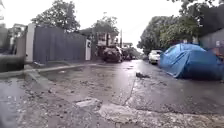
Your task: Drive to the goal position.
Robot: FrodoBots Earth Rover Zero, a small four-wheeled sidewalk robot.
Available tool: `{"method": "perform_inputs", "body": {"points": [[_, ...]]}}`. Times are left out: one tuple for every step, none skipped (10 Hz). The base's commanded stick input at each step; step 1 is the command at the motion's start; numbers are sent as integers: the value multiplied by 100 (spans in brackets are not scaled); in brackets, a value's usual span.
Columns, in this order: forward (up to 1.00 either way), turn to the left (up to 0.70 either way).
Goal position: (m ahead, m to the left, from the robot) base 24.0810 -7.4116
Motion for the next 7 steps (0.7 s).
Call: {"method": "perform_inputs", "body": {"points": [[100,0],[100,0],[100,0],[100,0],[100,-27],[100,-27],[100,0]]}}
